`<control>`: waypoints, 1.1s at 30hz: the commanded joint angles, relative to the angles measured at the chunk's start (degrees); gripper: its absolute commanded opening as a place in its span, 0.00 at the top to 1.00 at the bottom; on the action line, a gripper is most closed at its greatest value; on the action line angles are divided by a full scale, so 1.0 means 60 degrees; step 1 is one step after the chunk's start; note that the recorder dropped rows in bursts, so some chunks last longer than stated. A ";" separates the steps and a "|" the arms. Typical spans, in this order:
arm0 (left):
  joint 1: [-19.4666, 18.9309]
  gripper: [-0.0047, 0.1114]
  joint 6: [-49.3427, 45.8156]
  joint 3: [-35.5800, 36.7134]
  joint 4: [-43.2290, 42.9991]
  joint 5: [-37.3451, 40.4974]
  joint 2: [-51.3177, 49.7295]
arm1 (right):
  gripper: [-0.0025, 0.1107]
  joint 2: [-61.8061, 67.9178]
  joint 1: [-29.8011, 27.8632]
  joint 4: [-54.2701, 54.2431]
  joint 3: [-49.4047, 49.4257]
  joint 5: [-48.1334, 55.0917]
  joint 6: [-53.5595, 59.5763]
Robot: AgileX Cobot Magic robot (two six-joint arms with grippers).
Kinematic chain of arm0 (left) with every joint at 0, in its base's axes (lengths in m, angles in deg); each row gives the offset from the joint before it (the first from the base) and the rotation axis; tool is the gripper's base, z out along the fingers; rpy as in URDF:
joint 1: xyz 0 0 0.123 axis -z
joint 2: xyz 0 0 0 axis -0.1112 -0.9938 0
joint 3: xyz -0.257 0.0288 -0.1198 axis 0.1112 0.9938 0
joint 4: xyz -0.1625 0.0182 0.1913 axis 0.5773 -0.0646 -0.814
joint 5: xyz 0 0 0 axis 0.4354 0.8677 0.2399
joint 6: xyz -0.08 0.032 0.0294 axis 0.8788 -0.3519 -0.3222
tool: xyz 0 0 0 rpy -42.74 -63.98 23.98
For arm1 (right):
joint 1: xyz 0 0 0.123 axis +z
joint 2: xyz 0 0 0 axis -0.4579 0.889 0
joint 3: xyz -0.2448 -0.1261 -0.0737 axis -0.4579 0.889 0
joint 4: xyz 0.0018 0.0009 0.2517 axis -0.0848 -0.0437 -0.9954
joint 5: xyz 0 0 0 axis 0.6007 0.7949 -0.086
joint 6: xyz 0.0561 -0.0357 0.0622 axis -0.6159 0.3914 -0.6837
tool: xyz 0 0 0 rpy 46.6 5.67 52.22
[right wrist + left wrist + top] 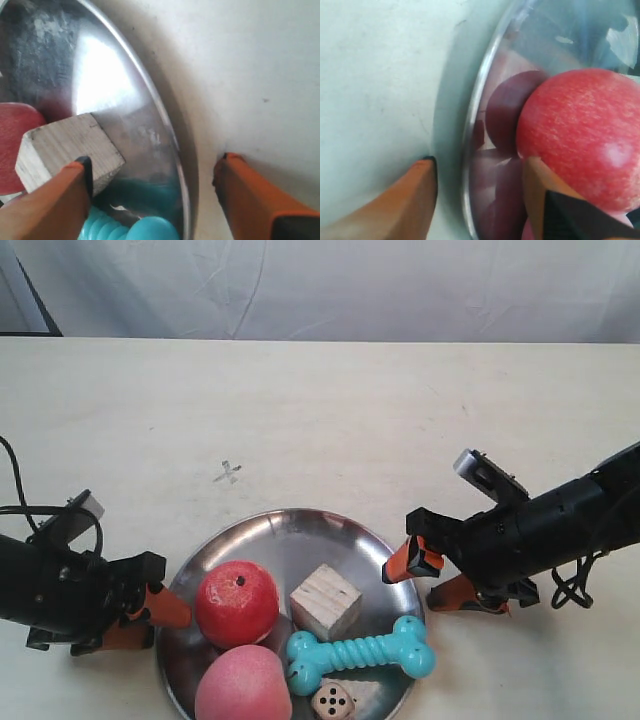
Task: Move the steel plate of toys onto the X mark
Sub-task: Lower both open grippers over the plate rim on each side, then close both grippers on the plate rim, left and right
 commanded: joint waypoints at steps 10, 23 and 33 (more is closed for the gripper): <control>0.0031 0.51 -0.0220 0.0015 -0.0052 -0.0346 -0.0091 | 0.37 0.0456 0.0226 0.0446 0.0436 0.1011 0.0344; 0.0031 0.51 -0.0274 0.0015 -0.0013 -0.0143 -0.0091 | 0.37 0.0463 0.0226 0.0484 0.0436 0.1246 0.0344; 0.0646 0.51 -0.0403 0.0015 0.0327 -0.0274 -0.0091 | 0.37 0.0463 0.0226 0.0136 0.0436 0.0536 0.0344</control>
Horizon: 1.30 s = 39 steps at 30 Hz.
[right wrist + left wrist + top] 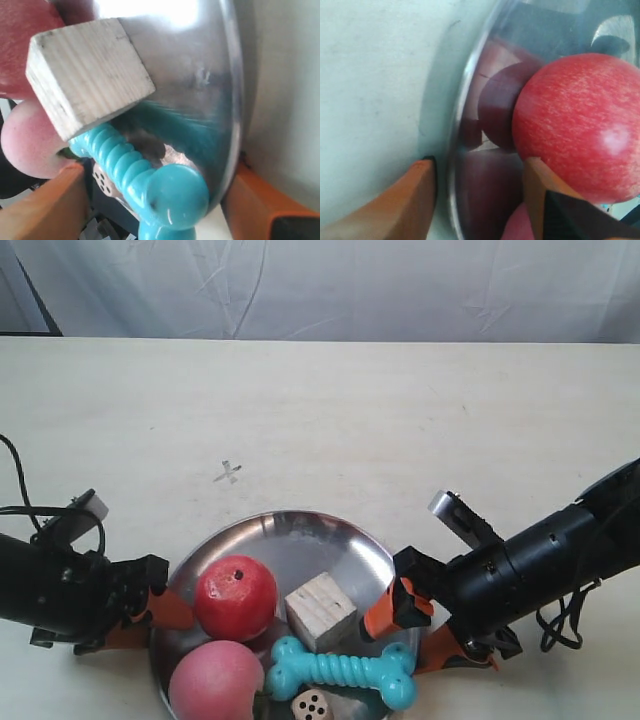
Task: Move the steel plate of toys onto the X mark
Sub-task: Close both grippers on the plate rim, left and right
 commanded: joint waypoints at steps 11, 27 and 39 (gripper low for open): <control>0.1213 0.54 -0.0277 0.0015 0.1429 -0.1297 -0.0077 | 0.64 0.0128 0.0012 0.0080 0.0098 -0.1368 0.0073; 0.1213 0.96 -0.0594 0.0015 0.1551 -0.0865 -0.0077 | 0.98 0.0128 0.0012 -0.0080 0.0098 -0.1122 0.0241; 0.1213 0.96 -0.0594 0.0015 0.1526 -0.0860 -0.0077 | 0.98 0.0128 0.0012 -0.1257 0.0098 -0.1733 0.0241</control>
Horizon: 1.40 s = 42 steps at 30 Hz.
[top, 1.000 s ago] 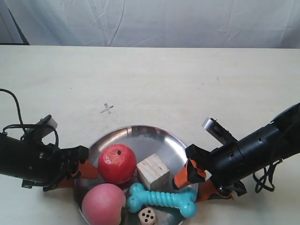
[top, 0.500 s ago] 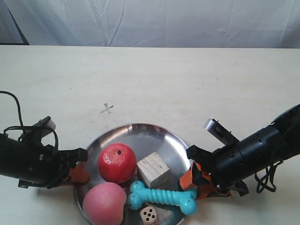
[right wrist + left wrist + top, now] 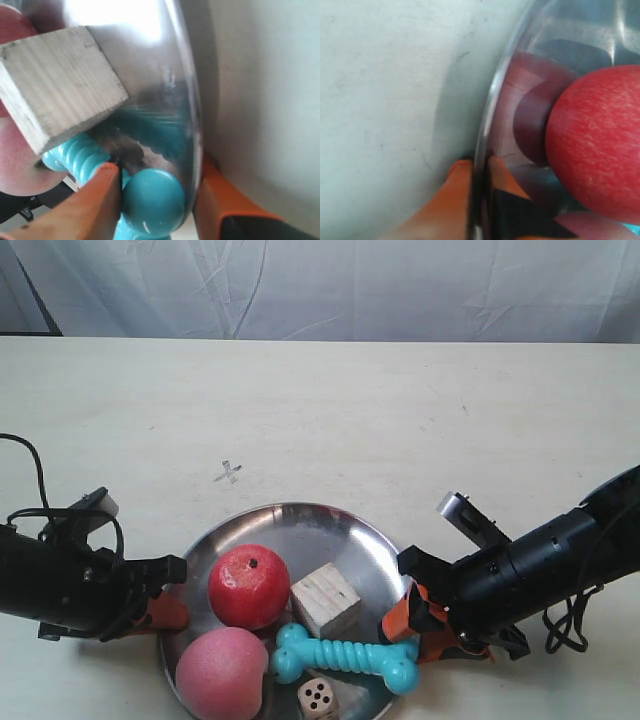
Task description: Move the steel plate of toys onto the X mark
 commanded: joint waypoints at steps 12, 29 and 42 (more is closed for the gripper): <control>0.0122 0.96 -0.0138 0.0015 0.0098 0.0547 -0.0032 | 0.65 0.0122 0.0012 -0.0998 -0.0013 -0.1687 0.0361; 0.0122 0.96 -0.0138 0.0015 0.0098 0.0547 -0.0032 | 0.69 0.0122 0.0012 -0.2326 -0.0013 -0.3457 0.0384; 0.0122 0.96 -0.0138 0.0015 0.0098 0.0528 -0.0032 | 0.97 0.0122 0.0012 -0.2158 -0.0013 -0.3311 0.0537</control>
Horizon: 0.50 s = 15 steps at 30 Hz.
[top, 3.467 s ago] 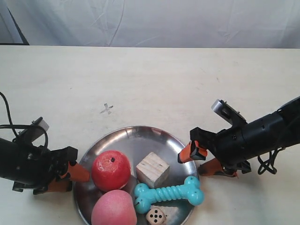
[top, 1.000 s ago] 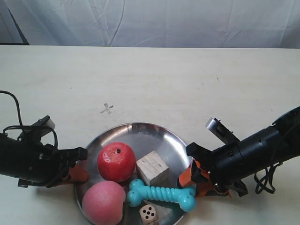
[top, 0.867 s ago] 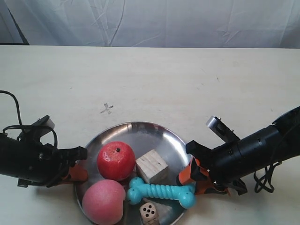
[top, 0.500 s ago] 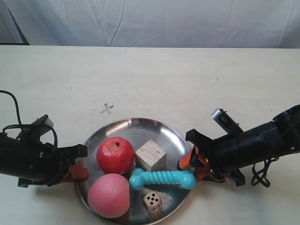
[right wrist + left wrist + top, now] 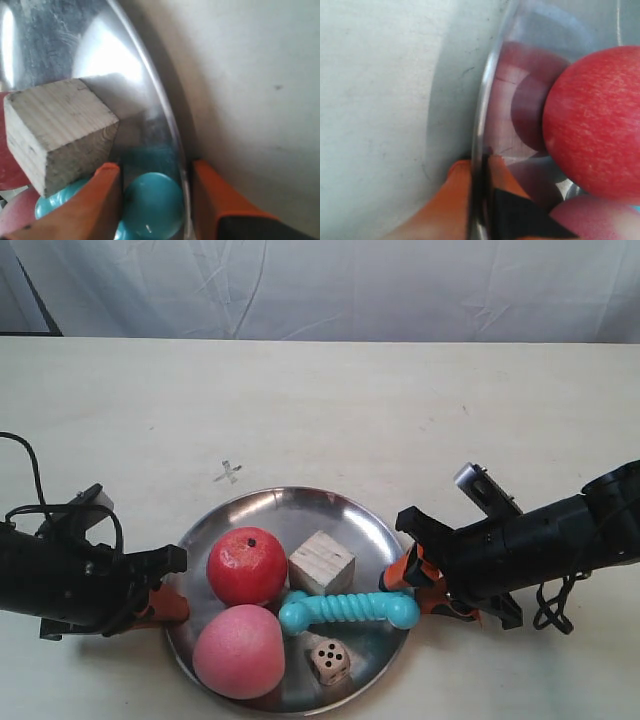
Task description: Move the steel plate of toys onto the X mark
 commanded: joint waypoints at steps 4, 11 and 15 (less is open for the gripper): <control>0.0122 0.96 -0.0240 0.0015 -0.0365 0.0644 -0.0032 | 0.97 0.0252 -0.0007 0.0080 0.0004 -0.1438 0.0151; 0.0122 0.96 -0.0240 0.0015 -0.0428 0.0723 -0.0032 | 0.97 0.0252 -0.0007 0.0029 -0.0076 -0.1591 0.0301; 0.0122 0.96 -0.0240 0.0015 -0.0428 0.0866 -0.0032 | 0.97 0.0252 -0.0007 0.0160 -0.0195 -0.1552 0.0338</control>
